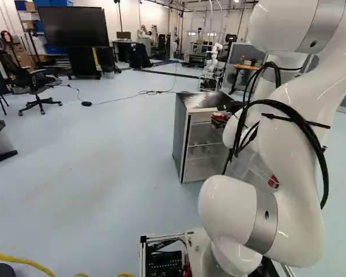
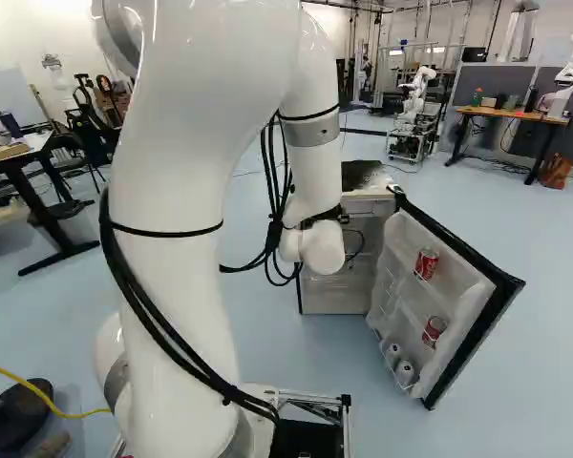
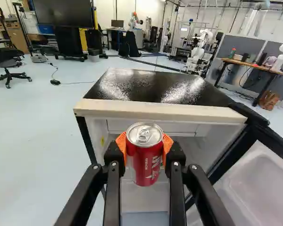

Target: Grab a drink from the fridge

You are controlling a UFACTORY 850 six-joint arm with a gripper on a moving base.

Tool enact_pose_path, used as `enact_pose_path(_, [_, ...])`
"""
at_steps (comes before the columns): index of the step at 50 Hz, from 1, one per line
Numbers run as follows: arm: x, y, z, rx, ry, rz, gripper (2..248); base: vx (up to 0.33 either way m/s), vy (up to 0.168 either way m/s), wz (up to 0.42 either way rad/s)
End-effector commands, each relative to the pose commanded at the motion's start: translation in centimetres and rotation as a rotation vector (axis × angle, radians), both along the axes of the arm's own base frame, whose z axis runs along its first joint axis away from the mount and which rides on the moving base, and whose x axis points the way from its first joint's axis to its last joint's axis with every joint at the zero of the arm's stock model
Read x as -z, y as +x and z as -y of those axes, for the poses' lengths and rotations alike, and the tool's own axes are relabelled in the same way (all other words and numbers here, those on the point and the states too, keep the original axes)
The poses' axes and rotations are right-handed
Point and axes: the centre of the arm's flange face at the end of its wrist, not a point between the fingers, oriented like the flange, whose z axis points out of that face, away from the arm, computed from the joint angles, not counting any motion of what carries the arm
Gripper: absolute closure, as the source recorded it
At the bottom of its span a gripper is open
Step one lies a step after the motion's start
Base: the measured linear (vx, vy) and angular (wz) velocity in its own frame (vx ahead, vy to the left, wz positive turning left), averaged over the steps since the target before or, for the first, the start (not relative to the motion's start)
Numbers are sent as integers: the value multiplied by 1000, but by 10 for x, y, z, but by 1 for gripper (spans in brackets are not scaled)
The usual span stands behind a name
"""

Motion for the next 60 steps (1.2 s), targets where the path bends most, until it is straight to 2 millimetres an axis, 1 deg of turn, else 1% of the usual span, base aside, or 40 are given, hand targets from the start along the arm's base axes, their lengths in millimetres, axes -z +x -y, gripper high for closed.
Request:
enact_pose_path(41, [-46,0,0,44,-43,89,156,0,0,0])
enact_pose_path(51, [-56,6,-4,47,-51,114,156,0,0,0])
enact_pose_path(60, [-59,17,-8,43,-50,125,156,0,0,0])
